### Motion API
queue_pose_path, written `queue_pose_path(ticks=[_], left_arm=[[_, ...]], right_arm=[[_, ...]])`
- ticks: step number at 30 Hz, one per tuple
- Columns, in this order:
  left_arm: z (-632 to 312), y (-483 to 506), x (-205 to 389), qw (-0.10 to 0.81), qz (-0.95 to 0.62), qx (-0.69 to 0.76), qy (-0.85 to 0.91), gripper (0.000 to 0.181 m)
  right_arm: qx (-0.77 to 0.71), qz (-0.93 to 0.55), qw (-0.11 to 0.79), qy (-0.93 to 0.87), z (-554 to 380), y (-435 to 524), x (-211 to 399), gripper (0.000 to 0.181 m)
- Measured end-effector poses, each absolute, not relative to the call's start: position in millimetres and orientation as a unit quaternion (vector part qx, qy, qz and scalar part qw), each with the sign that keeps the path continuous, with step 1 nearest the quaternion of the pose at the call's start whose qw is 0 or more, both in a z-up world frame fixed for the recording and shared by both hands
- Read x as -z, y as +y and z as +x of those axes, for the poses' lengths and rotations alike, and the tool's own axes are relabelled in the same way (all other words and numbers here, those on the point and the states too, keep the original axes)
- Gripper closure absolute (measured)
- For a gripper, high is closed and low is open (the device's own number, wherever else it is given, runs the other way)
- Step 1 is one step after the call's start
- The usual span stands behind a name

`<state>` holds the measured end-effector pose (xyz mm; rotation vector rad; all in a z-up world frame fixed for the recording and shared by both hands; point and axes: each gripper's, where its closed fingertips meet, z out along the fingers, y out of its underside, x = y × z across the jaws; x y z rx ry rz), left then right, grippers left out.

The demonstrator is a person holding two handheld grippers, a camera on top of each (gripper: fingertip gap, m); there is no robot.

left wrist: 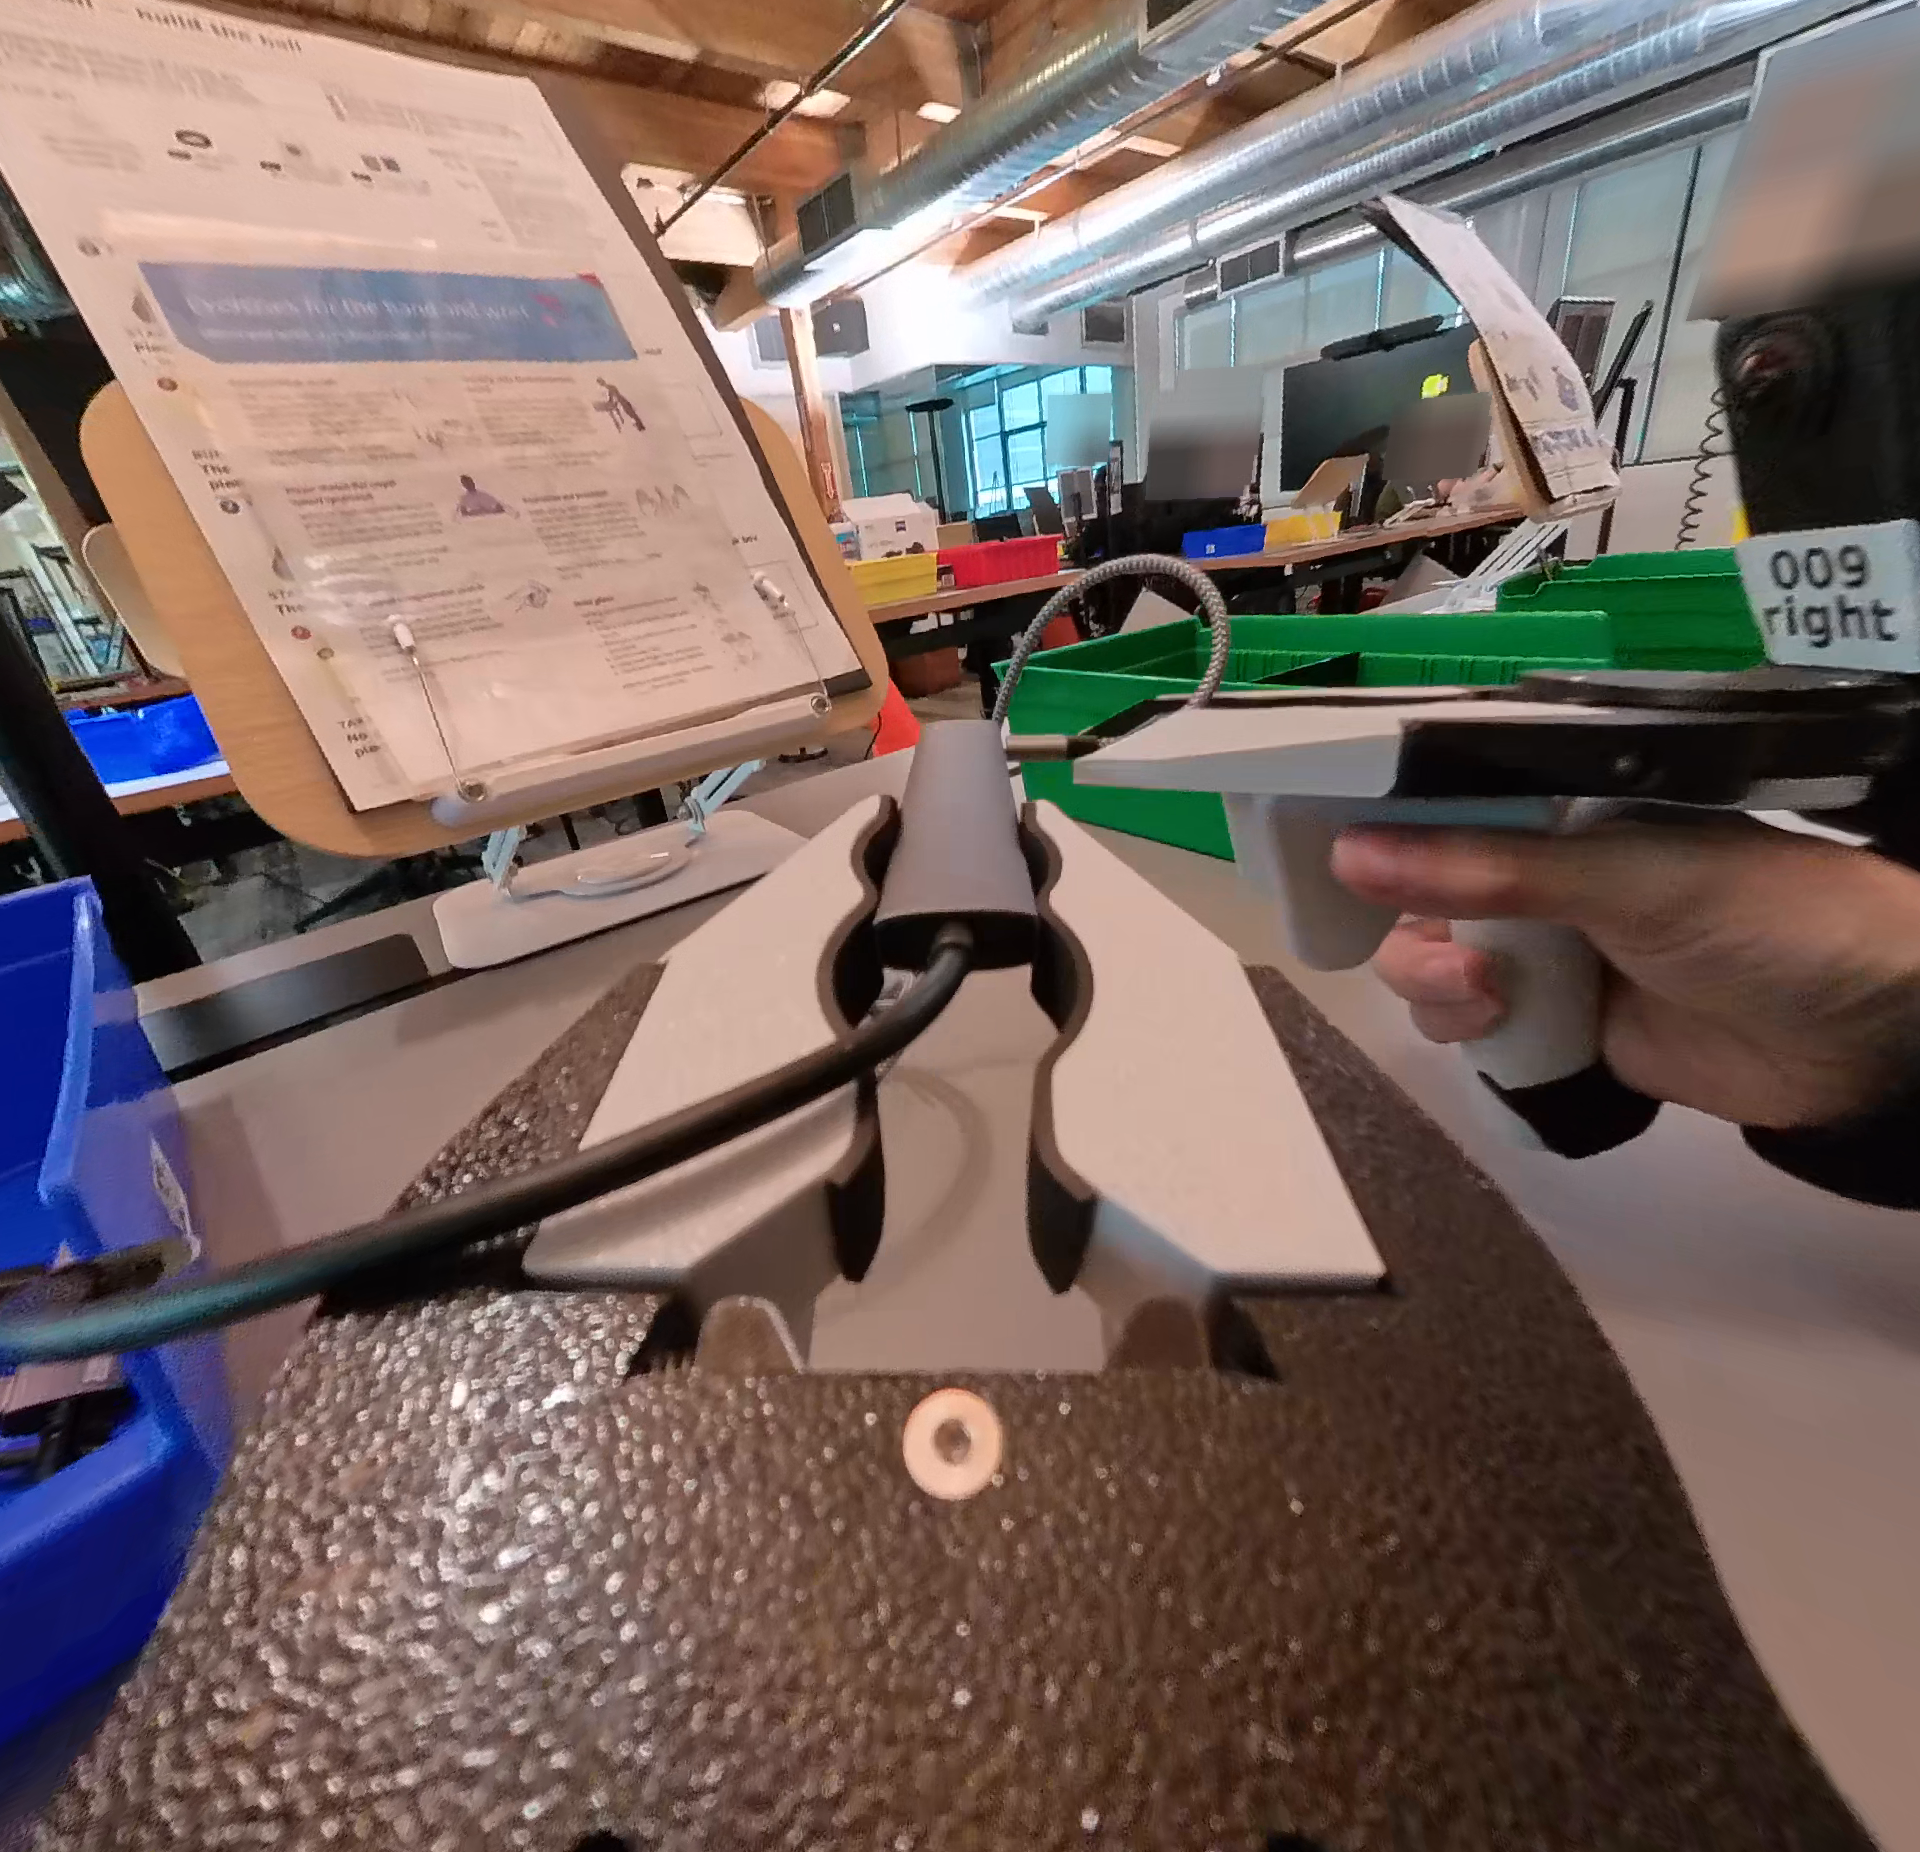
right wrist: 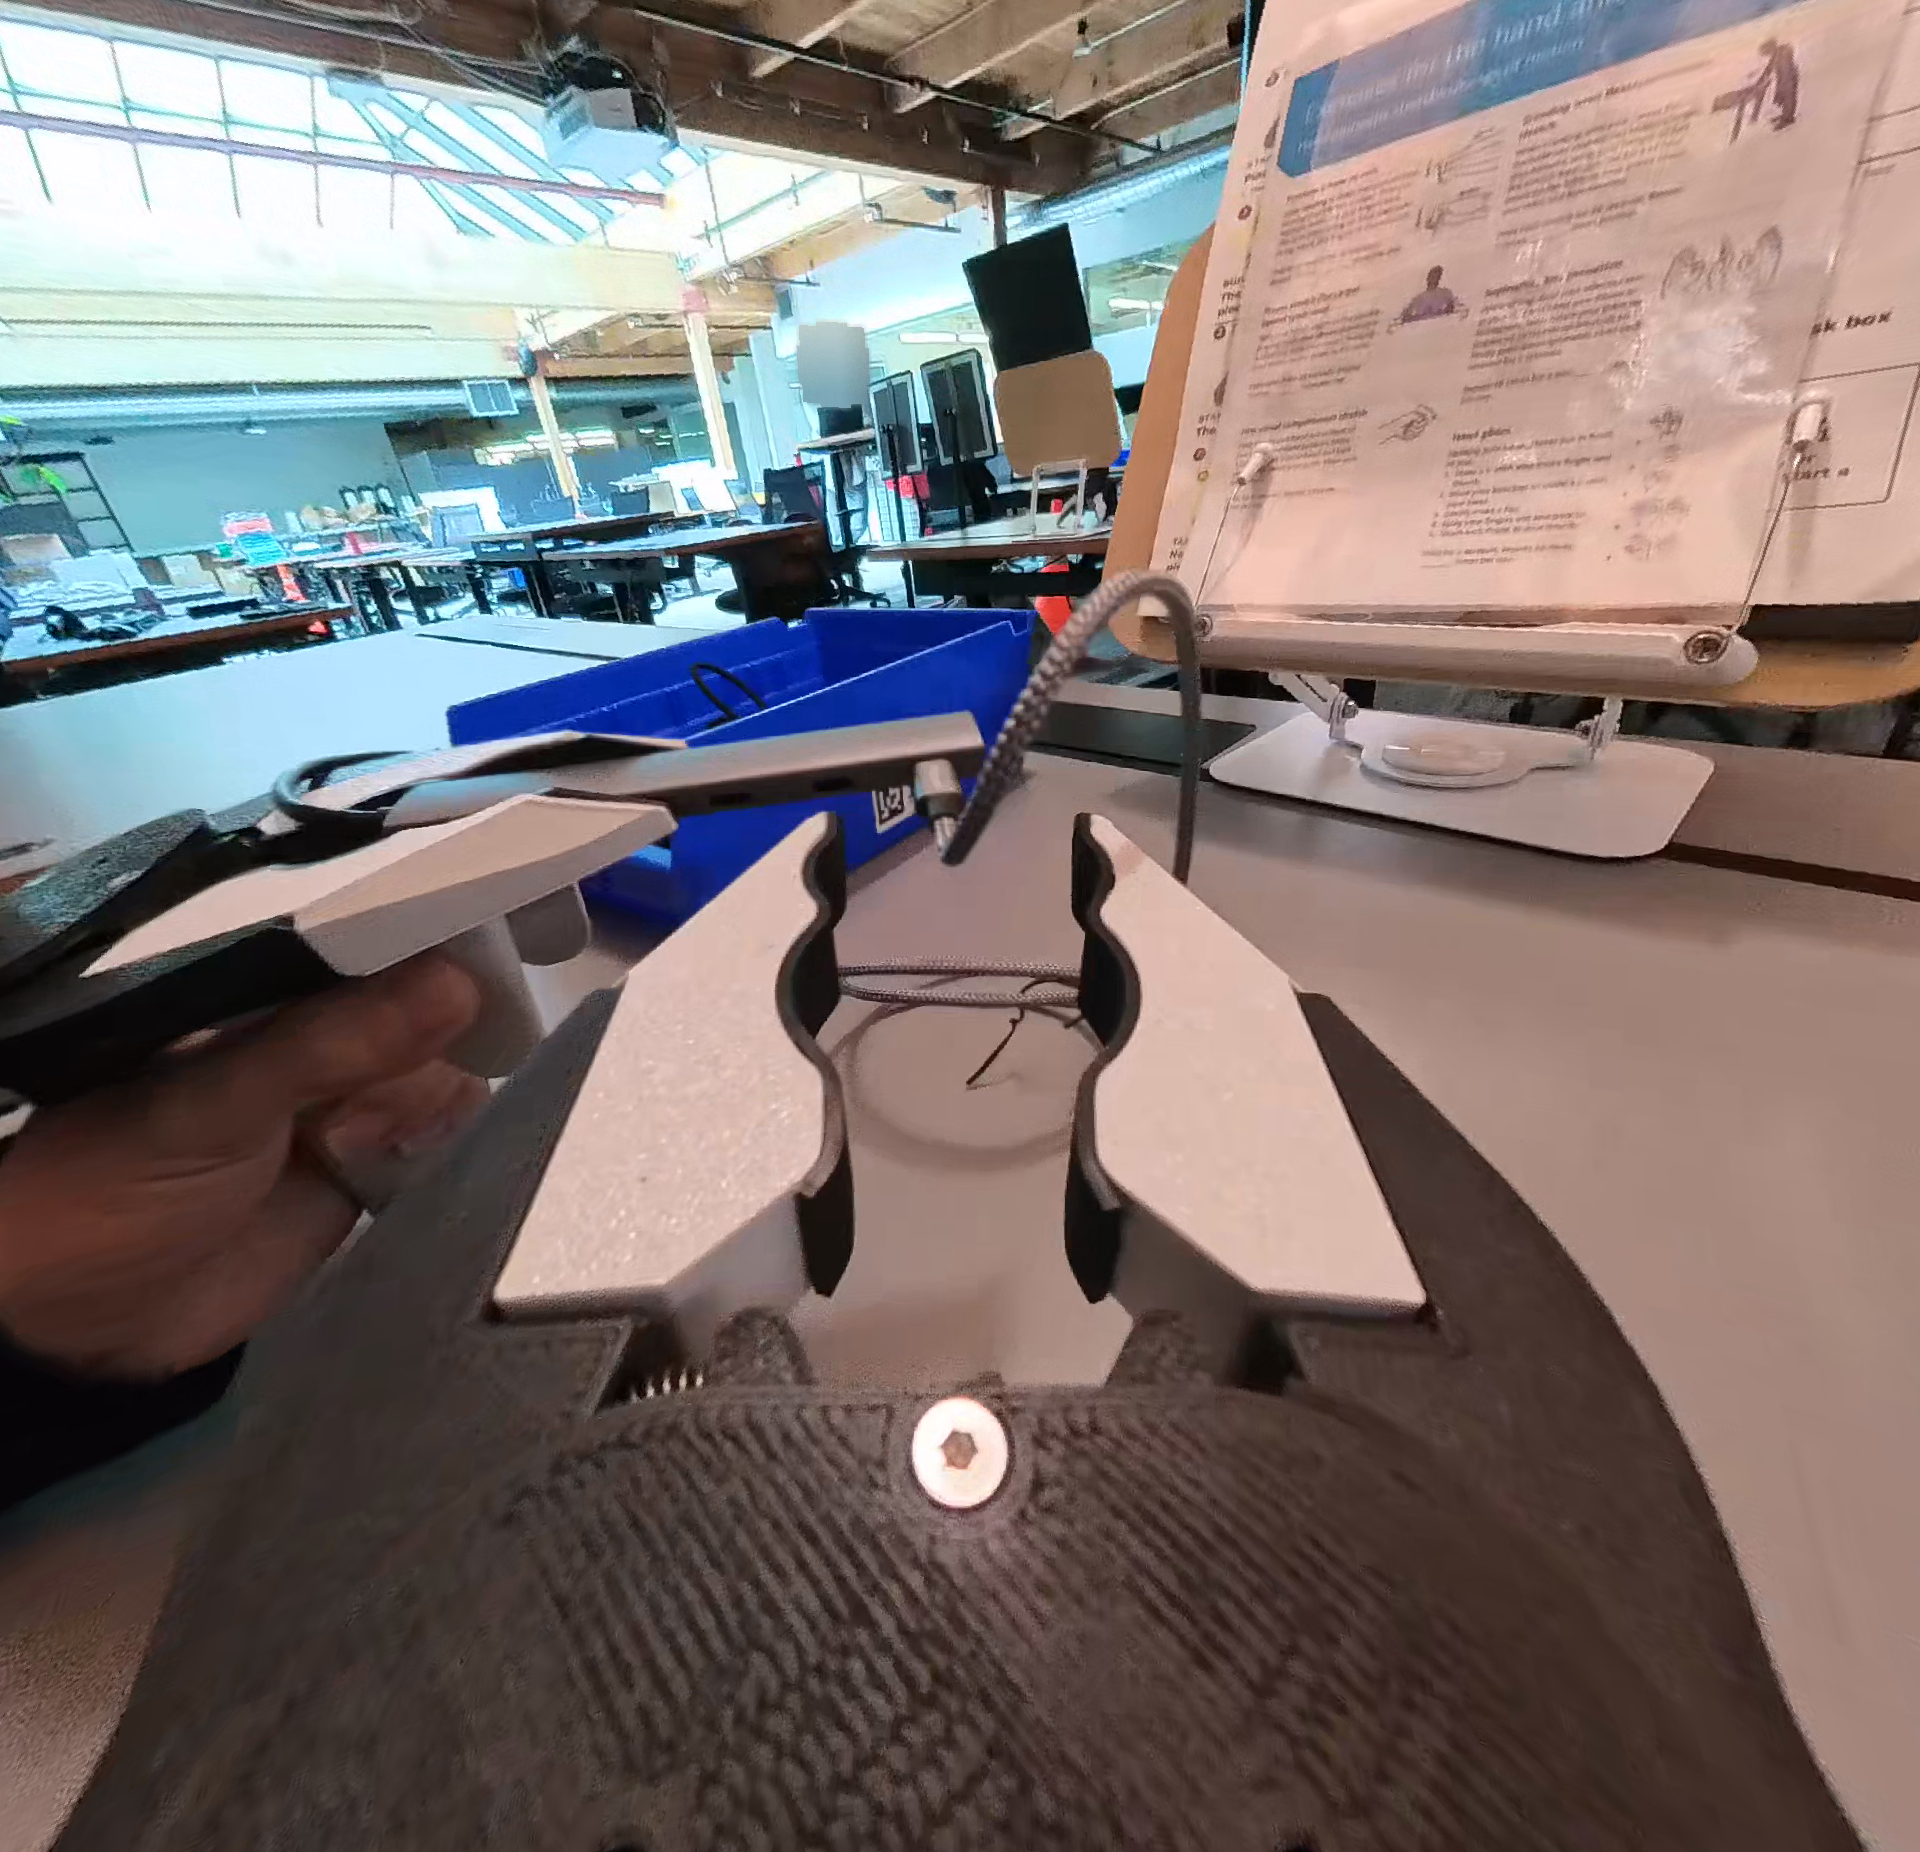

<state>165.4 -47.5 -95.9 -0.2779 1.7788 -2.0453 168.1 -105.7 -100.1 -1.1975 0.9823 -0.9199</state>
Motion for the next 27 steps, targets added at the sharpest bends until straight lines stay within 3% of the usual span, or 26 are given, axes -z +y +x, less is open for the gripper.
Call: queue_pose_path(ticks=[5,16,27], left_arm=[[159.4,-50.5,93.4,0.211,-0.082,0.739,0.635,0.161],[149.0,-57.0,92.7,0.209,-0.057,0.741,0.635,0.161],[148.0,-56.8,91.3,0.206,-0.055,0.746,0.631,0.161]], right_arm=[[0.384,-0.481,0.676,0.407,165.0,-103.5,88.6,0.156],[0.399,-0.469,0.675,0.407,161.7,-107.5,89.3,0.172],[0.403,-0.465,0.676,0.406,160.5,-106.1,91.4,0.173]])
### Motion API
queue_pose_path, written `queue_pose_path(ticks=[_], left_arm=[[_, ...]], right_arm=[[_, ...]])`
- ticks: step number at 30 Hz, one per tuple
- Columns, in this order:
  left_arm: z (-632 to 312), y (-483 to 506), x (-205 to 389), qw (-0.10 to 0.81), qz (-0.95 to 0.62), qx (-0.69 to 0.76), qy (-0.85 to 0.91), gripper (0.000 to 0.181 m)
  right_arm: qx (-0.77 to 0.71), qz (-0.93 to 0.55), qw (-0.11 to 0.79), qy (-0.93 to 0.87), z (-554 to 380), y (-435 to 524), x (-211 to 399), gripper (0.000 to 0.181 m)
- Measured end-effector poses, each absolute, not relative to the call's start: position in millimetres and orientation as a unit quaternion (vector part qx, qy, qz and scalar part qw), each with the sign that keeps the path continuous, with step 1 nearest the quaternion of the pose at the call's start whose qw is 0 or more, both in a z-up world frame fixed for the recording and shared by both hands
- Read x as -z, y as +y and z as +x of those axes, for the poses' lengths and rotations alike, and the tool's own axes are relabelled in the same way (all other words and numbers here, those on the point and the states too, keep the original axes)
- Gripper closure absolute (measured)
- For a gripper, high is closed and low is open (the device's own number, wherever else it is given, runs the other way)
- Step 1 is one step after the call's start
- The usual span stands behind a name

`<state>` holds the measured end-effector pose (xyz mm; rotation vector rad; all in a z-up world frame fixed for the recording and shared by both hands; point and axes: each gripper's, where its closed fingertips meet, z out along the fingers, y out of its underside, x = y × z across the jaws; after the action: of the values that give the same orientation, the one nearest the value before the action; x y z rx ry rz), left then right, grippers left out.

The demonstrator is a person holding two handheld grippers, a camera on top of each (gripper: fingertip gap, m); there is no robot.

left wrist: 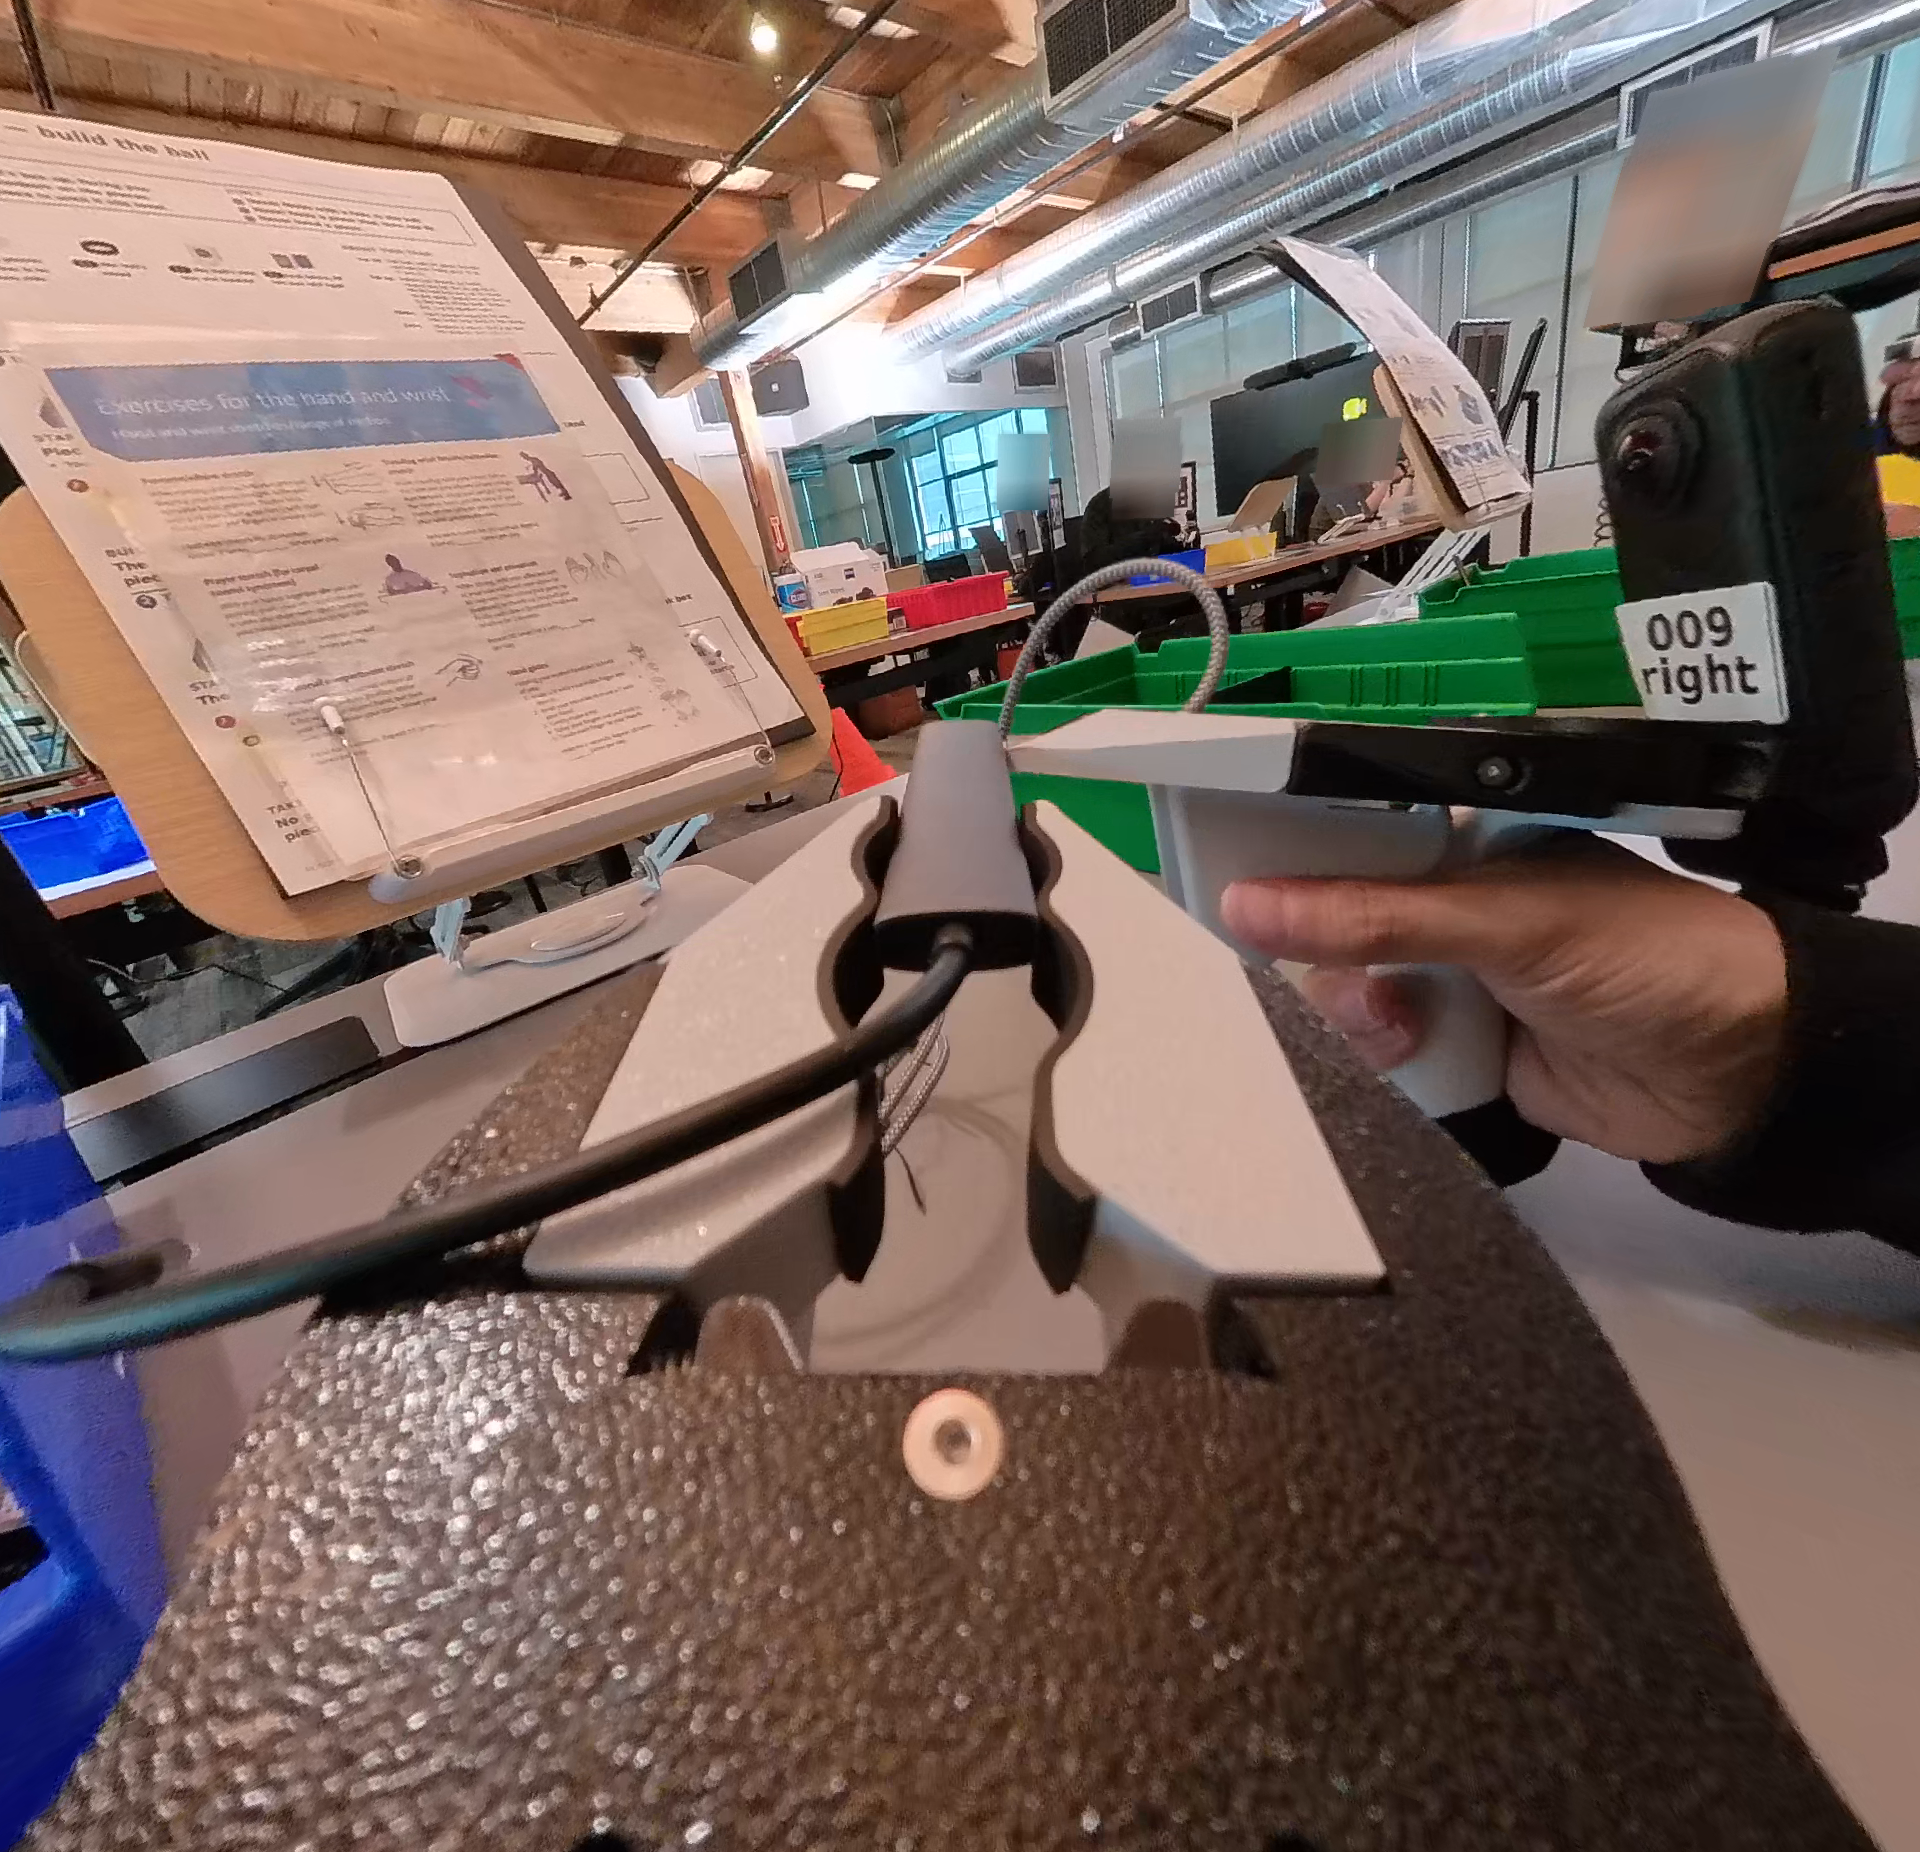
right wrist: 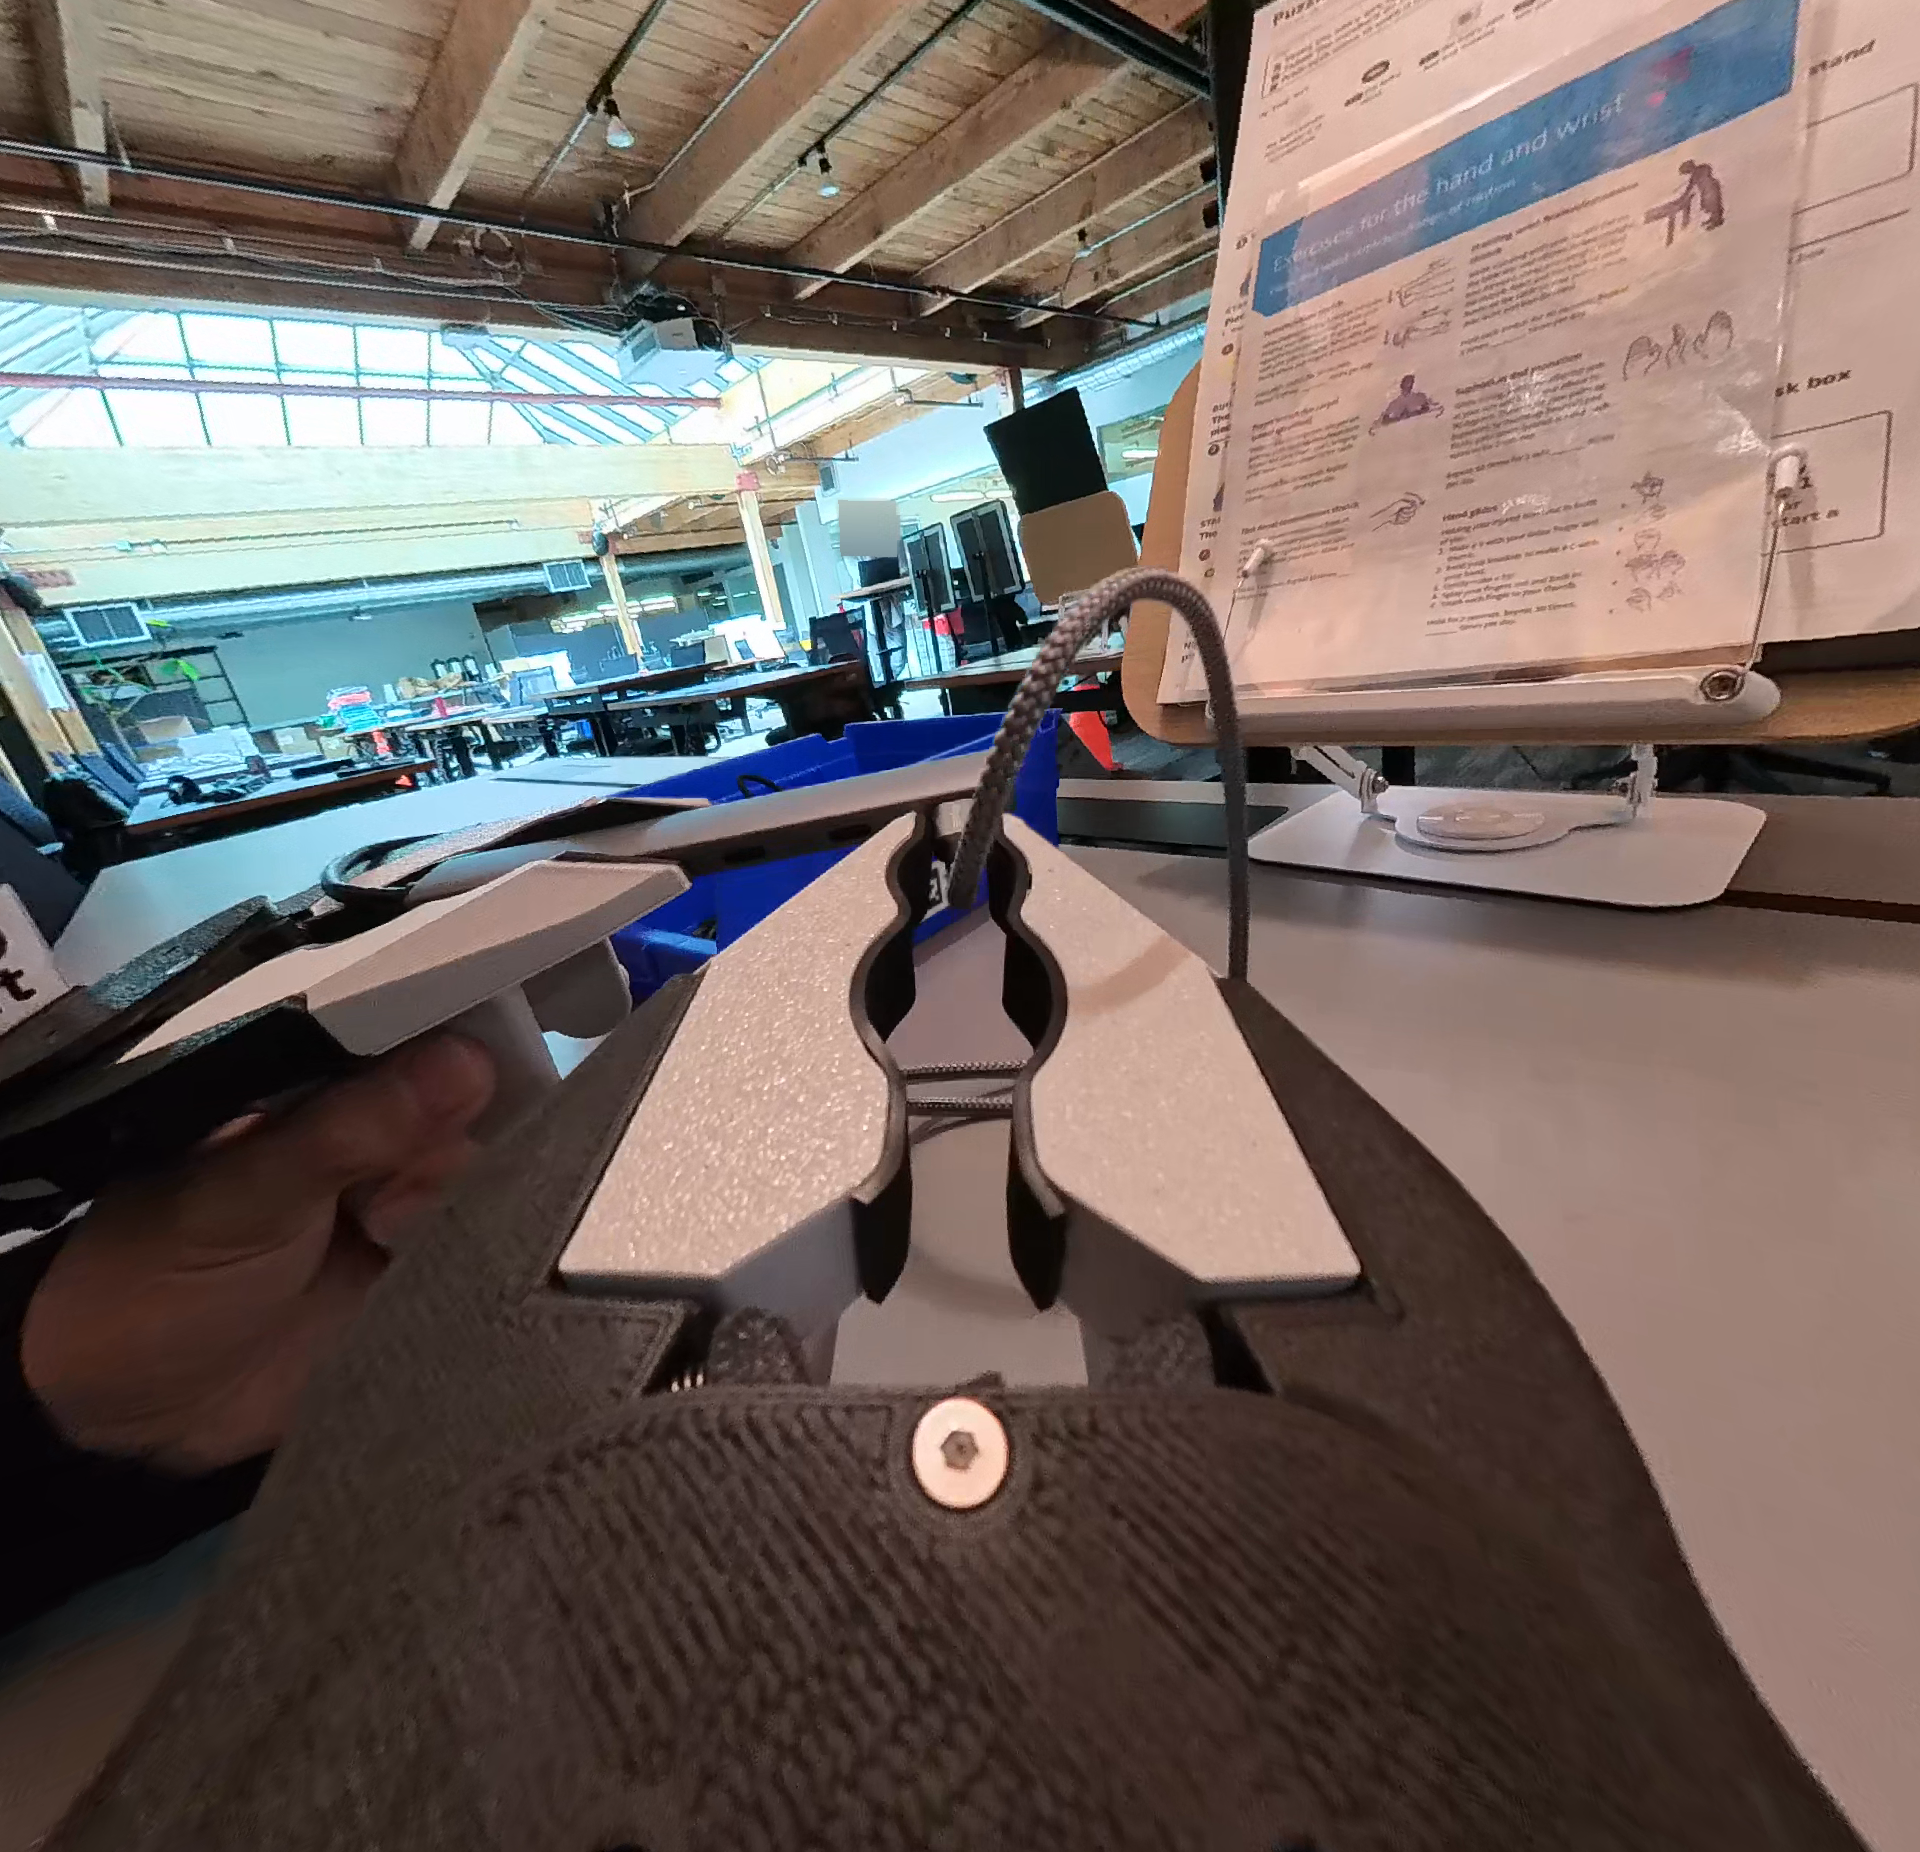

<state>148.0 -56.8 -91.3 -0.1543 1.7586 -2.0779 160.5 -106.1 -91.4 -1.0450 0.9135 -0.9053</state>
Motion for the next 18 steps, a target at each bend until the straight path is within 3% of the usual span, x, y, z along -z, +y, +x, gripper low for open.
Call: queue_pose_path(ticks=[18], left_arm=[[148.1,-53.6,91.3,0.203,-0.052,0.743,0.636,0.159]], right_arm=[[0.439,-0.499,0.628,0.405,157.0,-103.8,92.4,0.172]])
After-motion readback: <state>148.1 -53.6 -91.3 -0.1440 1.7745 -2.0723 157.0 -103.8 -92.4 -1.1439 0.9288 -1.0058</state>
